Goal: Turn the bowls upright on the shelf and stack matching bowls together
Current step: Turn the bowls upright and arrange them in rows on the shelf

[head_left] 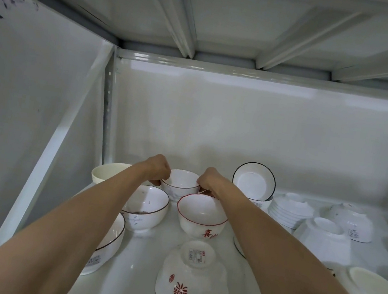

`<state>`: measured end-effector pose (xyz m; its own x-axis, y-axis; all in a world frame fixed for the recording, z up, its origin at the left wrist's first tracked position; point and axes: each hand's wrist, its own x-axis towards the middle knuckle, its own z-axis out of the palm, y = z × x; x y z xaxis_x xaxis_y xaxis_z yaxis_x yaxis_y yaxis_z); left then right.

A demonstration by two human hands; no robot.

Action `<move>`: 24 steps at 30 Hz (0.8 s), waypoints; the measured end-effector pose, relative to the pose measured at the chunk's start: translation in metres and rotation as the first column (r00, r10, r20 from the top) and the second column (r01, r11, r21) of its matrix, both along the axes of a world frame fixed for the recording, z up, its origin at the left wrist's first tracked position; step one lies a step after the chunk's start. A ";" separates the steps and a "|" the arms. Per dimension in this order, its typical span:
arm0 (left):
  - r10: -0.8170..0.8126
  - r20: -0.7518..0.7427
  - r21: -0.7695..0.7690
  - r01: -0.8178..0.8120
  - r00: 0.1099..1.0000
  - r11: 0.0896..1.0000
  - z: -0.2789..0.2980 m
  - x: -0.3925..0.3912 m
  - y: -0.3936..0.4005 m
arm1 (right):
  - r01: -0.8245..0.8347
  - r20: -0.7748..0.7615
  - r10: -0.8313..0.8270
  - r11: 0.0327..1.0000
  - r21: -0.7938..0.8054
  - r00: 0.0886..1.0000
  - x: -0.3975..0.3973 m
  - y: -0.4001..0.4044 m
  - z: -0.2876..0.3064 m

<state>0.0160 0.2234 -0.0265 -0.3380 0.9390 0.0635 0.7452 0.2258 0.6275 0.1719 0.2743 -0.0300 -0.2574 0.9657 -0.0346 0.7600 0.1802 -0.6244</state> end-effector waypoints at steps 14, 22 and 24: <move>-0.206 -0.093 0.176 0.220 0.974 0.959 0.030 0.108 0.024 | 0.339 -0.110 -0.368 0.647 0.683 0.923 0.092 0.010 0.035; -0.252 -0.146 0.034 0.259 0.957 0.965 0.020 0.157 0.047 | 0.309 0.120 -0.384 0.862 0.403 0.915 0.156 0.011 0.019; -0.223 -0.202 0.038 0.235 0.954 0.971 0.019 0.163 0.051 | 0.258 0.108 -0.318 0.890 0.375 0.942 0.160 0.011 0.015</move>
